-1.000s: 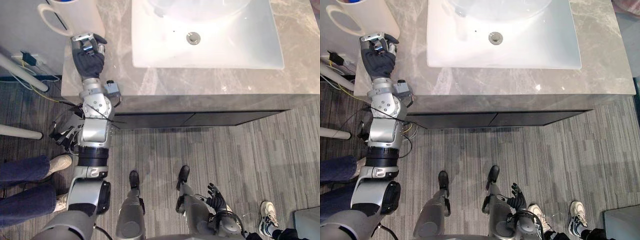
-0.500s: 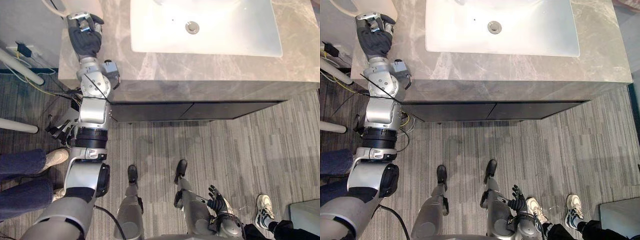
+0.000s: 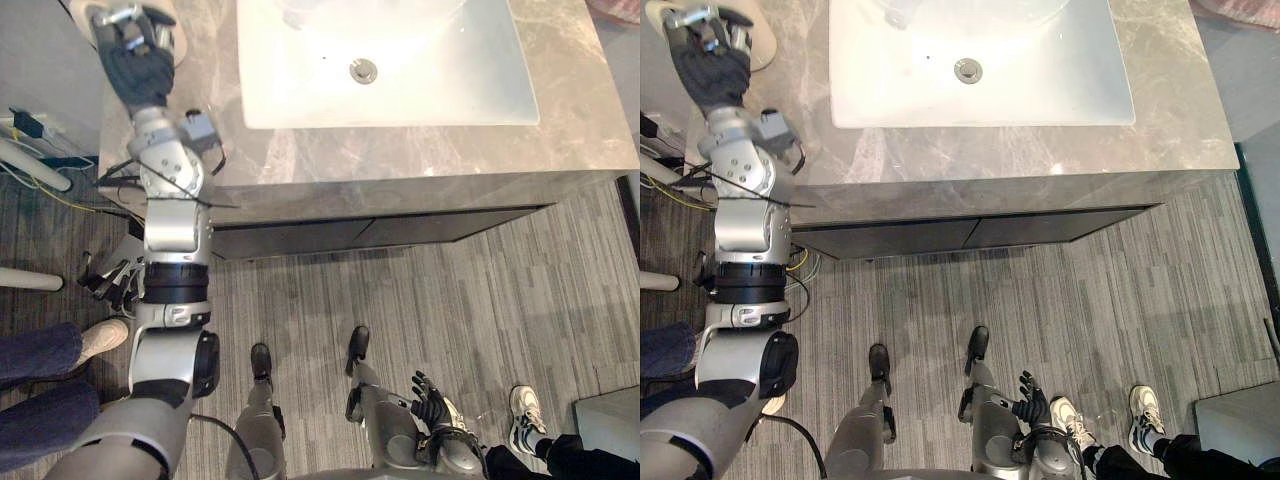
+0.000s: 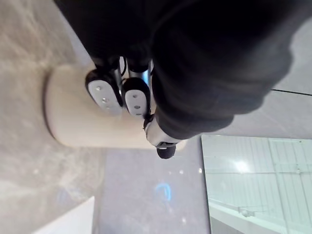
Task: Organize washtable
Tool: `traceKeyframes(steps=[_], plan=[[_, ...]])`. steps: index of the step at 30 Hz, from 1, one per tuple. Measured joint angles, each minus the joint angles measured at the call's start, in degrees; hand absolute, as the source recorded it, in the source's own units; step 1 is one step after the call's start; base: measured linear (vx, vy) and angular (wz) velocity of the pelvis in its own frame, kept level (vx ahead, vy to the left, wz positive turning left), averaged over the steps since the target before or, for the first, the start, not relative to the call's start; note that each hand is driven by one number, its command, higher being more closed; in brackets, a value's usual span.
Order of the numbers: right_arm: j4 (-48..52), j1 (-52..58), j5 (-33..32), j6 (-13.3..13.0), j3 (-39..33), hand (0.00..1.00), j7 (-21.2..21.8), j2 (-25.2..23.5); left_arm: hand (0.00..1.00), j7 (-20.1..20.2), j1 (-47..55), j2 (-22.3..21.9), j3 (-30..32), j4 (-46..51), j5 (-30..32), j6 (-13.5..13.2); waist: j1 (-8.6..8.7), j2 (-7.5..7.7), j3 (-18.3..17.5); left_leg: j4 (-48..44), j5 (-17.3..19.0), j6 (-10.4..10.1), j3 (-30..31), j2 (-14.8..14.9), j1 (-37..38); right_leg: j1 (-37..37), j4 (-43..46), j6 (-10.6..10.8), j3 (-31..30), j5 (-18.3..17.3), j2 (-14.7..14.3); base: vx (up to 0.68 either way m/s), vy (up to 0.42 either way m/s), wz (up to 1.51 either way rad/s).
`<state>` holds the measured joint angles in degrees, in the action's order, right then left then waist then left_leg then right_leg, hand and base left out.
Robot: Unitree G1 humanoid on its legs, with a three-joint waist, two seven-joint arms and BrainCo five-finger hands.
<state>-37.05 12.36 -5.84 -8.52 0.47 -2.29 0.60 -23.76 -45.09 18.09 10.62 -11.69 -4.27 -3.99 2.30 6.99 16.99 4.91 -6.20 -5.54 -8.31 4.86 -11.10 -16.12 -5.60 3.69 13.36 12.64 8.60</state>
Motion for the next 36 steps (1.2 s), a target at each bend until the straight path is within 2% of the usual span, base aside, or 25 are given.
traceKeyframes(steps=[4, 12, 20, 25, 32, 36], plan=[[-0.49, 0.6, 0.04, 0.02, -0.17, 0.0, 0.0, 0.76, 1.0, 0.25, 2.14, -2.09, 0.12, 0.06, 0.34, 0.01, -0.17, -1.74, -2.09, 0.0, 0.05, 0.03, 0.07, 0.09, 0.03, 0.1, 0.0, 0.04, 0.05, -0.08, -0.08, 0.02, 0.011, 0.01], [-0.98, 0.62, -0.01, -0.01, -0.46, 0.0, -0.05, 0.97, 1.0, 1.21, 6.05, -3.38, 0.09, 4.58, 1.72, 0.0, -0.32, -2.57, -3.2, 0.13, 0.32, -0.26, 0.01, 0.17, 1.05, 1.04, -0.01, 0.5, -0.12, -0.5, -0.14, 0.0, 0.005, -0.01], [-3.32, 0.96, 0.05, 0.1, -2.27, 0.0, 0.15, 1.67, 1.0, 2.65, 13.66, -4.53, -0.14, 7.9, 2.82, -0.08, -1.66, -4.98, -6.25, 0.24, 0.74, -0.31, 0.41, 0.3, 3.75, 3.96, -0.01, 0.62, 0.41, -1.17, -0.22, 0.04, 0.015, 0.02], [-4.76, 0.92, 0.3, 0.26, -2.79, 0.0, 0.82, 2.01, 1.0, 4.06, 18.61, -4.97, -0.18, 10.19, 2.8, -0.4, -2.24, -5.96, -8.5, 0.21, 1.49, -0.3, 0.51, 0.29, 5.81, 6.19, -0.01, 0.79, 0.58, -1.72, -0.18, 0.04, 0.014, 0.01], [-7.01, 0.49, 1.54, 1.34, -2.92, 0.0, 1.31, 2.15, 1.0, 6.21, 24.4, -6.26, -0.35, 9.42, 2.73, -0.4, -2.72, -6.29, -10.98, 0.21, 1.97, -0.16, 1.02, 0.32, 8.0, 9.05, -0.22, 0.93, 2.21, -2.94, -0.13, 0.02, 0.006, 0.08], [-7.22, 0.59, 1.97, 2.32, -2.71, 0.0, 1.37, 2.24, 1.0, 6.18, 24.36, -6.2, -0.28, 2.35, 2.47, -0.22, -2.88, -6.35, -12.08, 0.29, 2.09, -0.04, 1.27, 0.3, 8.49, 9.92, -0.28, 0.95, 2.63, -3.11, 0.0, 0.0, 0.005, 0.08]])
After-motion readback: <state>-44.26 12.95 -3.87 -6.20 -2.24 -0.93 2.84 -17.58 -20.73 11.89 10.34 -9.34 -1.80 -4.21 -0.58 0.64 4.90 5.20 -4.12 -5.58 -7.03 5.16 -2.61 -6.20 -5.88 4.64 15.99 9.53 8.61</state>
